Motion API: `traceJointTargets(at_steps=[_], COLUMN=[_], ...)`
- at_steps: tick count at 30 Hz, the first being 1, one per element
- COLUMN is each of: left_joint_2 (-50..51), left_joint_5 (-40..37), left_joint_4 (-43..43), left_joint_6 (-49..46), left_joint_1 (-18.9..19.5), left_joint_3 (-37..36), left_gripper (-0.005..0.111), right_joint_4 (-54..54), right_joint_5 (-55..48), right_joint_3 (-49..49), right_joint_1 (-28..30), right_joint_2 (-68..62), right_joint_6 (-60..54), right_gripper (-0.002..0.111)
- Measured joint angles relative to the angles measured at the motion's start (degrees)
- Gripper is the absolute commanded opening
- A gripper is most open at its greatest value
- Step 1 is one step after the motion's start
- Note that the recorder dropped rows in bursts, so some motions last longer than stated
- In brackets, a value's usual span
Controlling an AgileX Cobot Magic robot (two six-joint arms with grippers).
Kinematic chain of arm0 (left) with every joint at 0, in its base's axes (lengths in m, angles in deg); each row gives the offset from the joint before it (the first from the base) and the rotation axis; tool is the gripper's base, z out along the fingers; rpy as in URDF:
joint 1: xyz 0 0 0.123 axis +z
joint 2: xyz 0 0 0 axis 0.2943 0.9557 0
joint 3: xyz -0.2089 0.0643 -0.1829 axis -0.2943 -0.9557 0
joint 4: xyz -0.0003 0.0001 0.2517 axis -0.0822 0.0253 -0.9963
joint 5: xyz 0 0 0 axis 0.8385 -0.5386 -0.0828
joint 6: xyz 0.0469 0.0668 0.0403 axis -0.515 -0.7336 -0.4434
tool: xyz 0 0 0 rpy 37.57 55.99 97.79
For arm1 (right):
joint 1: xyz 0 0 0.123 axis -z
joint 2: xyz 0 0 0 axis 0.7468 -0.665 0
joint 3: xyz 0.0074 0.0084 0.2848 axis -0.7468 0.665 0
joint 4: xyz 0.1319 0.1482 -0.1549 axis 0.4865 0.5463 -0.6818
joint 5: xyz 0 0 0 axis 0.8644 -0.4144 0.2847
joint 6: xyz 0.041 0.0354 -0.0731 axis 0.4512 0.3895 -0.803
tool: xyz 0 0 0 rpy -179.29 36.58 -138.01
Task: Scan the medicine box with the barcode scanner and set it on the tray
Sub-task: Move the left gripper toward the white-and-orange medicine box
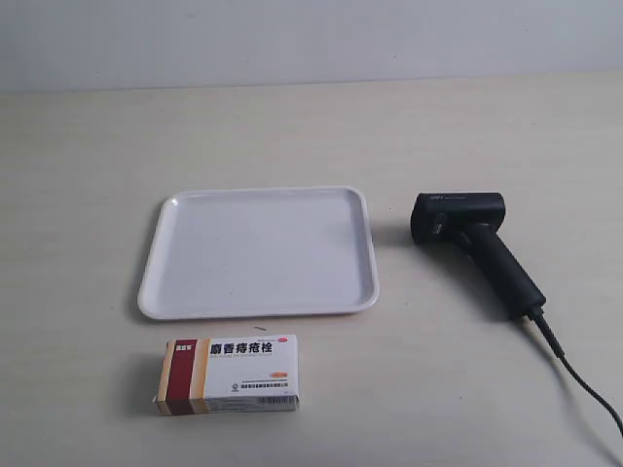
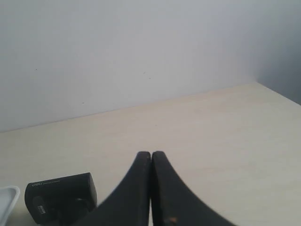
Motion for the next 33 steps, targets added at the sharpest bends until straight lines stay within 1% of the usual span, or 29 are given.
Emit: traceJointTargets(at_steps=[9,11,13,14,17,19,20,22,24,26,27,28,29,31,33], left_joint_2=[0.0,0.0,0.0,0.0,0.0,0.0,0.7,4.6,10.9,20.0,23.9,29.1,34.3,45.0,55.4], left_joint_5=[1.0,2.8,6.9,10.3,18.8,26.2,29.7,33.9,35.3,35.8,35.8,35.5,35.4,35.8,40.2], left_joint_4=[-0.7,-0.7,-0.7,-0.7,-0.8,-1.0,-0.8,1.9,4.4,4.2,2.5,-1.3,-7.0,-23.4,-42.7], left_joint_6=[-0.7,3.2,10.7,14.0,19.4,18.6,16.7,12.5,9.4,9.9,11.4,14.3,18.5,28.7,41.5], left_joint_1=[0.0,0.0,0.0,0.0,0.0,0.1,0.2,1.0,1.4,1.6,1.6,1.4,0.9,-0.4,-2.2], left_joint_3=[0.0,0.0,0.0,0.0,0.0,0.0,0.0,0.1,0.9,2.1,2.7,3.5,4.5,7.2,10.6], left_gripper=[0.001,0.001,0.001,0.001,0.0,0.0,0.0,0.0,0.0,0.0,0.0,0.0,0.0,0.0,0.0], right_joint_4=[0.0,0.0,0.0,0.0,0.0,0.0,0.0,0.0,0.0,0.0,0.0,0.0,0.0,0.0,0.0], right_joint_5=[0.1,0.1,0.1,0.1,0.1,0.1,0.1,0.1,0.1,0.1,0.1,0.1,0.1,0.3,1.2], right_joint_3=[0.0,0.0,0.0,0.0,0.0,0.0,0.0,0.0,0.0,0.0,0.0,0.0,0.0,0.0,0.0], right_joint_1=[0.0,0.0,0.0,0.0,0.0,0.0,0.0,0.0,0.0,0.0,0.0,0.0,0.0,0.0,0.0], right_joint_2=[0.0,0.0,0.0,0.0,0.0,0.0,0.0,0.0,0.0,0.0,0.0,0.0,0.0,0.0,0.0], right_joint_6=[0.0,0.0,0.0,0.0,0.0,0.0,0.0,0.0,0.0,0.0,0.0,0.0,0.0,0.0,0.0], right_gripper=[0.0,0.0,0.0,0.0,0.0,0.0,0.0,0.0,0.0,0.0,0.0,0.0,0.0,0.0,0.0])
